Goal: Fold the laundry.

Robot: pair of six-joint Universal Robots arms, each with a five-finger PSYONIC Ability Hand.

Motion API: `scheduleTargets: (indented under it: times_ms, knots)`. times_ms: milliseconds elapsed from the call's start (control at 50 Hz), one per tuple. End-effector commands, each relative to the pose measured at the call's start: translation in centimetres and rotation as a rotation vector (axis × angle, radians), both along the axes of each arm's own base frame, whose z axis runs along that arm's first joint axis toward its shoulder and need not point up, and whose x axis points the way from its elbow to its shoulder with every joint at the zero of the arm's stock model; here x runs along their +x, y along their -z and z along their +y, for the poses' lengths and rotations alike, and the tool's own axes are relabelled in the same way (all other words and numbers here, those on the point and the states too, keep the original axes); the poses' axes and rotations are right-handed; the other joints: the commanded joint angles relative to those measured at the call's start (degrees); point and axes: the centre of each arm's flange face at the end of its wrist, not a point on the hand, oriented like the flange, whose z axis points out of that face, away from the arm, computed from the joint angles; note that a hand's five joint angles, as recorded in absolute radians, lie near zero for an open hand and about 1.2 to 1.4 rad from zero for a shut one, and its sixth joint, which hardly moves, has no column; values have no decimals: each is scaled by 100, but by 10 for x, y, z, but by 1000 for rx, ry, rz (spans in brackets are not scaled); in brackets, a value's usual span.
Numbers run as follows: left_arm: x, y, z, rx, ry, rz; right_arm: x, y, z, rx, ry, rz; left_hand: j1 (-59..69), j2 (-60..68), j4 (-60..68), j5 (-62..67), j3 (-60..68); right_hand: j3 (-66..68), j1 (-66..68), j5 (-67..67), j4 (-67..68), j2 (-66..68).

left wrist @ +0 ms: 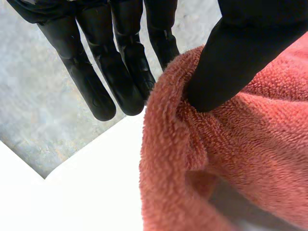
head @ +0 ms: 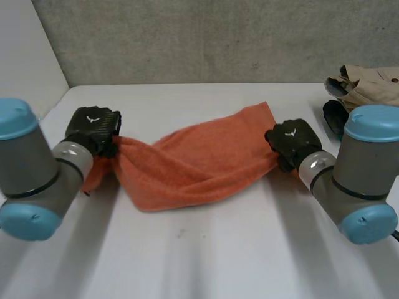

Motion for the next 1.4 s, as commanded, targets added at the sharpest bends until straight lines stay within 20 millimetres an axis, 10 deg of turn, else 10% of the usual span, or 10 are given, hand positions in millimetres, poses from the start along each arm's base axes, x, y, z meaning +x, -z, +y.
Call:
scheduleTargets:
  times_ms: [20, 200, 420, 480, 580, 760, 980, 1400]
  knots:
    - [4, -47, 36, -54, 63, 38, -8, -20, 18, -26, -2, 15, 1729, 1132, 1116, 1447, 1164, 1160, 1705, 1199, 1121, 1204]
    - [1, -52, 38, 23, 109, 17, -7, -36, 34, -65, -29, -5, 1729, 1132, 1116, 1447, 1164, 1160, 1705, 1199, 1121, 1204]
    - [-34, 34, -69, 69, 55, -31, 5, 10, 3, -3, 9, 34, 1729, 1132, 1116, 1447, 1164, 1160, 1705, 1199, 1121, 1204]
    - [-47, 45, -83, 54, 62, -23, 13, 20, 4, -2, 28, 58, -1940, -2537, -2553, -2221, -2504, 1160, 1705, 1199, 1121, 1204]
    - [-63, 43, -66, 64, 106, -17, 16, 25, 7, 3, 46, 73, -5180, -5777, -5793, -5462, -5745, 1160, 1705, 1199, 1121, 1204]
    - [-42, 10, -3, 73, 122, -33, 12, 24, 12, 13, 45, 74, -4007, -4604, -4620, -4289, -4571, 1160, 1705, 1199, 1121, 1204]
    - [-8, 44, 53, 247, 103, -95, 11, 23, 13, 13, 43, 74, -2979, -3576, -3592, -3261, -3543, 1160, 1705, 1199, 1121, 1204]
    - [-12, 91, -3, 56, 96, -245, 10, 29, 19, 35, 37, 87, -3130, -3727, -3743, -3412, -3695, 1160, 1705, 1199, 1121, 1204]
